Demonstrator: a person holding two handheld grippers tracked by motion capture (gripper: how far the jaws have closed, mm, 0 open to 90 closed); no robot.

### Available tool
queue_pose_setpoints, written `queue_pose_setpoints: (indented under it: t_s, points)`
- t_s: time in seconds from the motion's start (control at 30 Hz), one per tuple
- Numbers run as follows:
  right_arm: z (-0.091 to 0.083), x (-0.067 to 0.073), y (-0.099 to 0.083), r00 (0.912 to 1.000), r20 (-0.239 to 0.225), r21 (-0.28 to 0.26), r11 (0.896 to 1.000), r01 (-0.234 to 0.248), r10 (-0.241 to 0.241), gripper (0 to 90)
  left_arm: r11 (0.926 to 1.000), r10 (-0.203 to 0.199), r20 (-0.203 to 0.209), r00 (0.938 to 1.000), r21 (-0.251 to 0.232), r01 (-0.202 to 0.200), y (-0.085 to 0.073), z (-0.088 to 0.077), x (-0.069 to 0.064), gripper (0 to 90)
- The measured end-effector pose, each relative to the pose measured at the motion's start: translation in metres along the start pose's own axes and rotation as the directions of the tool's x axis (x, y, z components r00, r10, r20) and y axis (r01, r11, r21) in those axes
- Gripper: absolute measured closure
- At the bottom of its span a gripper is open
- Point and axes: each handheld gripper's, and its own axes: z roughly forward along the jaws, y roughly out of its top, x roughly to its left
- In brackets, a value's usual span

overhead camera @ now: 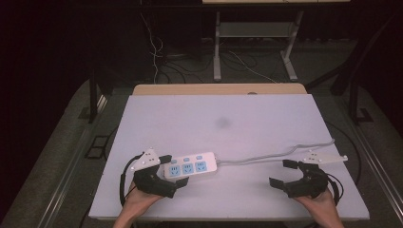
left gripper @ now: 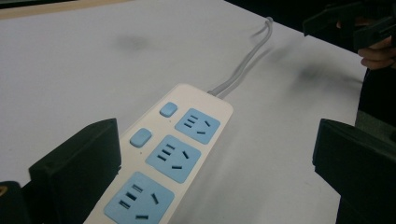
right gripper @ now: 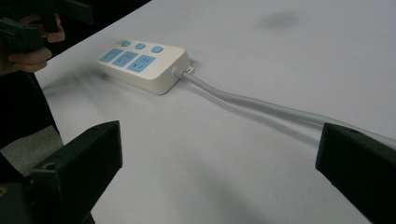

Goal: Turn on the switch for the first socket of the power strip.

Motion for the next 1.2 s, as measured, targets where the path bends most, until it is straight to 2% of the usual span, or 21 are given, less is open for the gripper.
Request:
queue_pose_setpoints:
  t_s: [0.3,1.2]
  points:
    - [-0.001,-0.001,0.000,1.0000,-0.002,-0.001,1.000,-0.002,0.002,0.3,0.9994,0.000,0.002,1.0000,0.035,0.000,0.006,0.001,0.003,0.4]
    - [0.000,-0.001,-0.001,1.0000,-0.002,0.003,1.000,-0.005,0.005,0.3,0.9917,0.017,0.031,0.9994,0.127,-0.021,0.033,0.022,0.016,0.3]
